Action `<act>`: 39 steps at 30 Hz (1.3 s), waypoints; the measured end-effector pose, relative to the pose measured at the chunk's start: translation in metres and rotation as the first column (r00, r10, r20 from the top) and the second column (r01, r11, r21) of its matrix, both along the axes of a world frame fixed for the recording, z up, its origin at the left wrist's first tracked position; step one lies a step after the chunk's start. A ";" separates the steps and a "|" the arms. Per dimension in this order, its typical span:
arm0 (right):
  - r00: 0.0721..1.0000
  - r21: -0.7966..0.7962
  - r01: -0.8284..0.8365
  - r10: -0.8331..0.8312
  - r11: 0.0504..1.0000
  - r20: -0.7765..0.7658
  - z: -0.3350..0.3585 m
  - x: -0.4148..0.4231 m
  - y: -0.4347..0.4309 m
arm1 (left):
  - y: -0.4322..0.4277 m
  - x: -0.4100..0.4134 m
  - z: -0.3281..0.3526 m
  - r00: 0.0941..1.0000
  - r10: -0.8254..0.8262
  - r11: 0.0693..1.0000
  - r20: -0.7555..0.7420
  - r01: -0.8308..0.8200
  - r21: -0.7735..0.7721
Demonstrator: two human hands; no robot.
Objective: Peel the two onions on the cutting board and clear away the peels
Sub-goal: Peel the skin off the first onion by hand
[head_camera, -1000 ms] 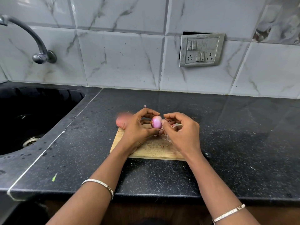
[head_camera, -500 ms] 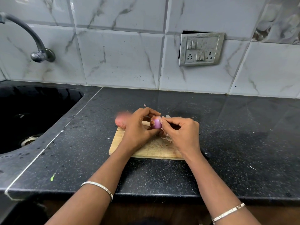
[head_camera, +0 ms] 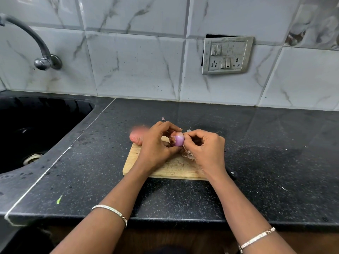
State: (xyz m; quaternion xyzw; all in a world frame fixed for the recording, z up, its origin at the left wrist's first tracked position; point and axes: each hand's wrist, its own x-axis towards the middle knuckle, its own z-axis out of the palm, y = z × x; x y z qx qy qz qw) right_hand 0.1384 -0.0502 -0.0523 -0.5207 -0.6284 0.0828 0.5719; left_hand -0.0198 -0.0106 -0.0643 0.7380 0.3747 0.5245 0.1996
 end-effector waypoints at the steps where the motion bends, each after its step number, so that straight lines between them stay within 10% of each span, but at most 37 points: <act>1: 1.000 -0.001 0.008 -0.008 1.000 -0.002 0.000 0.000 0.000 | 0.000 0.000 0.000 1.000 -0.004 1.000 0.004 0.004 -0.005; 24: 0.998 -0.016 0.050 -0.051 0.999 -0.046 -0.002 0.000 0.003 | 0.003 0.002 -0.001 0.997 -0.022 0.996 0.078 0.029 -0.079; 39: 0.982 -0.019 0.184 -0.185 0.983 -0.050 -0.004 0.006 0.008 | 0.005 -0.002 -0.001 0.911 -0.169 0.909 0.376 0.291 -0.297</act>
